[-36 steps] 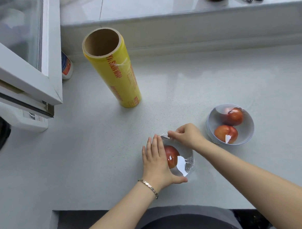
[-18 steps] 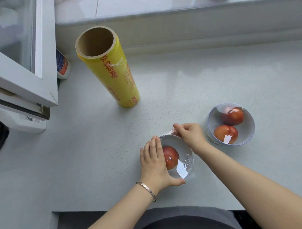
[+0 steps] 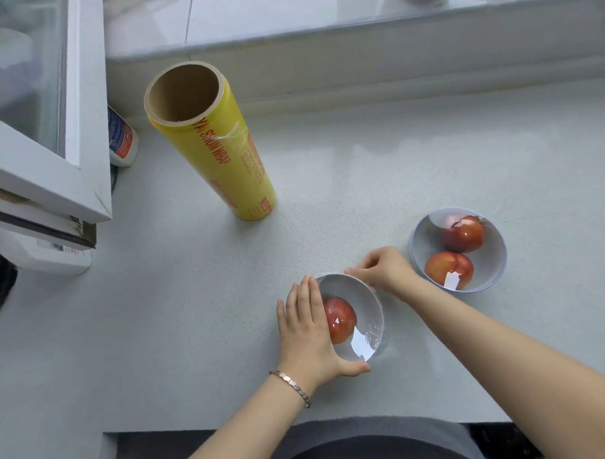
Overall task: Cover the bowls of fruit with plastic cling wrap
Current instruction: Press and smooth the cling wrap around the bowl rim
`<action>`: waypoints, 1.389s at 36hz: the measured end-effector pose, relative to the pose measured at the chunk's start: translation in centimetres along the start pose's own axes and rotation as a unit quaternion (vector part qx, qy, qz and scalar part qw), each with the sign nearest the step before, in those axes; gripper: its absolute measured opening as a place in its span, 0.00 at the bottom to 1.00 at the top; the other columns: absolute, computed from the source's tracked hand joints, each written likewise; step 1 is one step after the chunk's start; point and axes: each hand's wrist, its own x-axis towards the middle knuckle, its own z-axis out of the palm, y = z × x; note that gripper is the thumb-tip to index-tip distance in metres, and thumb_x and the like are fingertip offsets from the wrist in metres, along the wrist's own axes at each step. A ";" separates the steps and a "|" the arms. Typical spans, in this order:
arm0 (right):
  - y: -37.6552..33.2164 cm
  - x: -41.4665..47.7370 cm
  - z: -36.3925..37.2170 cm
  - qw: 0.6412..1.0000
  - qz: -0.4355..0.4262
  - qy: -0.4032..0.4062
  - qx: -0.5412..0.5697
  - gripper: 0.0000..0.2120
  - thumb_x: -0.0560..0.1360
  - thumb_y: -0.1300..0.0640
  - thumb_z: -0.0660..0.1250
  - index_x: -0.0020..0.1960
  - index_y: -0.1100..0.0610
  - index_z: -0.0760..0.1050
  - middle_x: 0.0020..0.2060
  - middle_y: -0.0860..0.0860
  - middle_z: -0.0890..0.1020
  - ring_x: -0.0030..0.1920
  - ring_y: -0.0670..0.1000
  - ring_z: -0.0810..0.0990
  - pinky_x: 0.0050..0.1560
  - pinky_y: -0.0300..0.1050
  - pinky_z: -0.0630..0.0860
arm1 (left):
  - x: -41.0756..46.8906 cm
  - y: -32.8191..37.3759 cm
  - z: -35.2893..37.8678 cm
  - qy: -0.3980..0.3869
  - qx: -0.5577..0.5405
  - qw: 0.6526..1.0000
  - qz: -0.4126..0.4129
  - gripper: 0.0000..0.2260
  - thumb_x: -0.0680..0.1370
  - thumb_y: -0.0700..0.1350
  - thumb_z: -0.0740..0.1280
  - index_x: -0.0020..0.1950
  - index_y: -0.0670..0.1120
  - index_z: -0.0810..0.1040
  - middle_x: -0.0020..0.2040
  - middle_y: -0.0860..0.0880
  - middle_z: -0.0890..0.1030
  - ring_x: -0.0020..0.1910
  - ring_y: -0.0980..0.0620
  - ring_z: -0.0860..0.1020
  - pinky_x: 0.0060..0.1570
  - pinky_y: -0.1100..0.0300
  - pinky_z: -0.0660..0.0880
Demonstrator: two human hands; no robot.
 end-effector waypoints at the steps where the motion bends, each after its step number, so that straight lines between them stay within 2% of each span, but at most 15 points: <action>1: 0.2 -0.1 -0.2 0.998 -0.036 0.032 -0.034 0.10 0.67 0.58 0.74 0.32 0.56 0.74 0.29 0.49 0.78 0.32 0.48 0.75 0.38 0.40 0.70 | 0.0 0.0 0.0 -0.003 -0.003 1.000 -0.004 0.64 0.46 0.79 0.51 0.70 0.35 0.60 0.67 0.41 0.67 0.65 0.42 0.66 0.57 0.41 0.73; 3: 0.5 -0.6 -0.6 0.984 -0.096 0.106 -0.106 0.02 0.71 0.60 0.70 0.42 0.59 0.79 0.40 0.53 0.82 0.43 0.51 0.78 0.45 0.42 0.71 | -0.2 0.2 0.0 -0.009 -0.012 1.000 -0.015 0.64 0.46 0.78 0.52 0.70 0.35 0.60 0.66 0.40 0.71 0.65 0.40 0.71 0.57 0.41 0.73; 5: 0.6 -1.7 -0.4 0.966 -0.191 0.138 -0.109 0.06 0.74 0.60 0.67 0.48 0.60 0.80 0.47 0.54 0.83 0.50 0.53 0.79 0.53 0.40 0.71 | -0.2 0.4 0.1 -0.008 -0.023 0.999 -0.025 0.63 0.47 0.78 0.52 0.70 0.35 0.60 0.67 0.39 0.71 0.66 0.39 0.70 0.58 0.40 0.72; 8: 0.6 -3.7 1.1 0.959 -0.268 0.040 -0.084 0.11 0.78 0.58 0.62 0.55 0.59 0.79 0.55 0.51 0.82 0.57 0.48 0.77 0.57 0.31 0.65 | -0.1 0.5 0.3 -0.008 -0.044 0.998 -0.038 0.63 0.48 0.77 0.53 0.71 0.36 0.57 0.68 0.38 0.69 0.67 0.39 0.67 0.60 0.40 0.69; 11: 1.4 -4.1 2.2 0.973 -0.229 -0.001 -0.021 0.13 0.80 0.55 0.57 0.57 0.54 0.79 0.57 0.46 0.80 0.59 0.41 0.73 0.58 0.27 0.64 | -0.2 0.6 0.2 -0.019 -0.063 0.996 -0.058 0.62 0.48 0.77 0.53 0.72 0.39 0.52 0.70 0.38 0.66 0.69 0.38 0.66 0.64 0.39 0.64; 13: 1.7 -4.1 2.4 0.980 -0.185 0.021 0.075 0.12 0.79 0.55 0.58 0.53 0.52 0.80 0.52 0.44 0.81 0.56 0.41 0.75 0.56 0.27 0.66 | -0.4 0.6 0.0 -0.029 -0.071 0.995 -0.061 0.61 0.51 0.77 0.56 0.73 0.43 0.43 0.74 0.39 0.59 0.73 0.39 0.58 0.68 0.39 0.54; 16: 2.1 -3.7 2.2 0.979 -0.118 0.043 0.164 0.10 0.79 0.54 0.59 0.50 0.54 0.78 0.49 0.48 0.82 0.54 0.47 0.79 0.59 0.42 0.72 | -0.8 0.7 -0.3 -0.027 -0.079 0.992 -0.090 0.63 0.56 0.75 0.66 0.70 0.45 0.29 0.77 0.42 0.43 0.75 0.41 0.42 0.71 0.43 0.39; 18: 2.4 -3.5 2.0 0.985 -0.089 0.017 0.147 0.11 0.79 0.53 0.59 0.49 0.57 0.78 0.47 0.53 0.82 0.50 0.51 0.79 0.56 0.47 0.73 | -0.9 0.7 -0.7 -0.025 -0.086 0.987 -0.135 0.65 0.58 0.73 0.68 0.72 0.42 0.29 0.76 0.40 0.40 0.75 0.40 0.38 0.71 0.43 0.38; 21: 2.7 -3.7 2.0 0.990 -0.071 -0.070 0.104 0.09 0.77 0.52 0.62 0.46 0.55 0.78 0.37 0.48 0.79 0.37 0.43 0.75 0.40 0.31 0.71 | -0.9 0.2 -1.4 -0.025 -0.083 0.986 -0.146 0.65 0.58 0.74 0.67 0.73 0.41 0.29 0.75 0.38 0.36 0.73 0.40 0.32 0.70 0.43 0.34; 23: 2.8 -3.6 2.2 0.987 -0.067 -0.092 0.111 0.07 0.76 0.52 0.65 0.47 0.55 0.77 0.38 0.48 0.79 0.38 0.42 0.75 0.39 0.29 0.70 | -0.8 -0.7 -1.7 -0.022 -0.059 0.995 -0.081 0.65 0.56 0.75 0.65 0.71 0.44 0.26 0.75 0.41 0.33 0.71 0.44 0.27 0.68 0.45 0.31; 28: 2.6 -3.1 2.4 0.970 -0.006 -0.127 0.206 0.05 0.76 0.54 0.64 0.45 0.55 0.74 0.34 0.50 0.74 0.33 0.45 0.70 0.36 0.34 0.69 | 0.6 -2.3 -3.0 -0.087 0.013 0.995 0.051 0.63 0.59 0.72 0.68 0.72 0.45 0.28 0.75 0.50 0.33 0.73 0.47 0.31 0.71 0.46 0.35; 31: 2.7 -2.8 2.3 0.941 0.056 -0.183 0.278 0.06 0.77 0.53 0.62 0.46 0.56 0.73 0.35 0.51 0.74 0.33 0.47 0.71 0.36 0.33 0.73 | 1.0 -2.2 -3.2 -0.099 0.024 0.993 0.055 0.63 0.59 0.72 0.69 0.73 0.45 0.29 0.76 0.50 0.34 0.73 0.46 0.31 0.71 0.44 0.36; 36: 3.4 -2.7 1.8 0.925 0.130 -0.220 0.282 0.08 0.77 0.54 0.63 0.42 0.58 0.72 0.34 0.51 0.74 0.34 0.47 0.73 0.35 0.34 0.75 | 0.9 -2.3 -3.2 -0.106 0.013 0.993 0.051 0.64 0.59 0.71 0.70 0.73 0.44 0.30 0.76 0.50 0.34 0.73 0.47 0.31 0.71 0.45 0.35; 42: 4.1 -2.5 1.6 0.923 0.129 -0.222 0.286 0.10 0.77 0.58 0.64 0.37 0.58 0.72 0.26 0.48 0.72 0.26 0.42 0.70 0.29 0.30 0.70 | 1.0 -2.3 -3.2 -0.104 0.008 0.993 0.049 0.64 0.59 0.70 0.70 0.73 0.44 0.30 0.75 0.50 0.33 0.73 0.47 0.31 0.71 0.46 0.34; 50: 4.1 -3.3 1.2 0.926 0.142 -0.253 0.243 0.10 0.76 0.49 0.64 0.44 0.56 0.75 0.38 0.49 0.80 0.42 0.45 0.79 0.41 0.33 0.71 | 0.9 -2.3 -3.1 -0.097 0.004 0.994 0.048 0.64 0.58 0.70 0.70 0.73 0.44 0.30 0.75 0.50 0.33 0.73 0.48 0.31 0.71 0.47 0.34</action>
